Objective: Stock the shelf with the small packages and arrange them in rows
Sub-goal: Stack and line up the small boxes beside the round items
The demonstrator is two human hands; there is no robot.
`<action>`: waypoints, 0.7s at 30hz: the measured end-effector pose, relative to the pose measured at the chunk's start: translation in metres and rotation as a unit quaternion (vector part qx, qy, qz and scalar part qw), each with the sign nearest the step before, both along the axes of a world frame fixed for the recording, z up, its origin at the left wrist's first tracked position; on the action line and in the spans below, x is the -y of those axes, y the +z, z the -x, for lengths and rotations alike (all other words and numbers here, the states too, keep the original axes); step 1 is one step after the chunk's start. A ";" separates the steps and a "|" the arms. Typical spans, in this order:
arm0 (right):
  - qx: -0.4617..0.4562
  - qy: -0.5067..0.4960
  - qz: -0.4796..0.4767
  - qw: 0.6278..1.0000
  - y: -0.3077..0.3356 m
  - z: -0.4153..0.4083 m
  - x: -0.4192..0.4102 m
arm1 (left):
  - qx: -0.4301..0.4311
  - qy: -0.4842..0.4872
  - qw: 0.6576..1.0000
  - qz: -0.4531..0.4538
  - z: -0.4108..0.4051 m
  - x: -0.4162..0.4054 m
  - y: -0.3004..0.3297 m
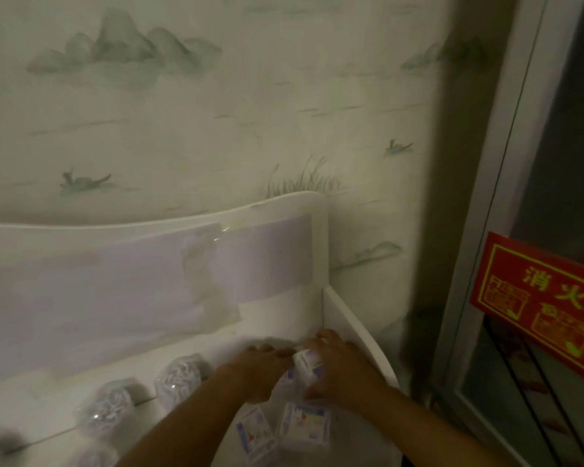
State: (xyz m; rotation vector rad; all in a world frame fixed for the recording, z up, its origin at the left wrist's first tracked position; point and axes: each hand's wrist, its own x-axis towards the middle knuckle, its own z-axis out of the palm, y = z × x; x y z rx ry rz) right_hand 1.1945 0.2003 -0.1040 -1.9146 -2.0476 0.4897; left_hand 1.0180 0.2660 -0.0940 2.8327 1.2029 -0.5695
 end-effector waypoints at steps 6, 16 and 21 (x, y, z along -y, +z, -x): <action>-0.007 0.015 0.004 1.000 0.001 -0.001 -0.006 | -0.040 0.024 0.998 -0.034 0.015 0.000 0.011; -0.021 0.010 0.010 1.000 0.005 0.025 -0.041 | 0.041 0.114 0.992 -0.036 0.053 -0.001 0.004; 0.007 -0.015 -0.019 1.000 -0.009 0.031 -0.039 | 0.045 0.124 0.991 -0.036 0.061 0.003 0.004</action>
